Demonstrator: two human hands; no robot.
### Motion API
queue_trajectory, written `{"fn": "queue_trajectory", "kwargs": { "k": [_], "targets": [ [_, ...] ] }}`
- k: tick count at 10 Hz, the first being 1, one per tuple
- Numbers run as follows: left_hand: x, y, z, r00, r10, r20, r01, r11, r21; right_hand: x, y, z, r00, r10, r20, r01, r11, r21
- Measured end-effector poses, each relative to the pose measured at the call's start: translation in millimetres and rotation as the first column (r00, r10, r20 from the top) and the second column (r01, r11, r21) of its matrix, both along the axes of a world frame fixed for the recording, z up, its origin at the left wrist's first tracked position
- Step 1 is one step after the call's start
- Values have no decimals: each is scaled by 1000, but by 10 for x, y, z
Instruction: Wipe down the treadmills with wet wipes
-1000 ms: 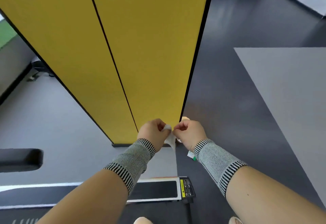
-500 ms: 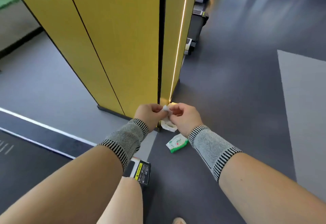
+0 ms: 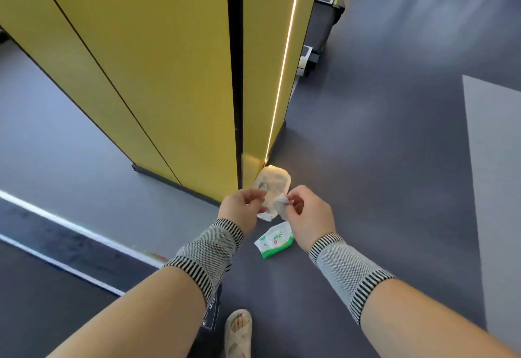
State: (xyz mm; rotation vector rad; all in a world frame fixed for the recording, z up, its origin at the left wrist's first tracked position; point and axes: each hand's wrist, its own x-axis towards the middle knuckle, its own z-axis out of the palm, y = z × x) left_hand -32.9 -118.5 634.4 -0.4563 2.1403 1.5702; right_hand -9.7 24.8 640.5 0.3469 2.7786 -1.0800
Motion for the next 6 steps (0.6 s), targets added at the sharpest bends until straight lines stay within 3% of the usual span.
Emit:
{"fn": "queue_trajectory", "kwargs": {
  "k": [3,4,5,6],
  "targets": [
    [-646,243,-1403,984,180,21,-177,979,-100,-1174,312,-1574,988,14,-152,-19,999,-36],
    [-813,317,-1812,970,245,0,-243,960,-136,-1638,446,-2254,966,215,142,-222,974,38],
    [-887,439,-2111,956,293,5,-287,940,-184,-1885,650,-2663,875,304,377,-357,931,78],
    [-879,598,-2220,938,346,33,-331,919,-215,-1922,722,-2651,822,416,389,-492,862,119]
  ]
}}
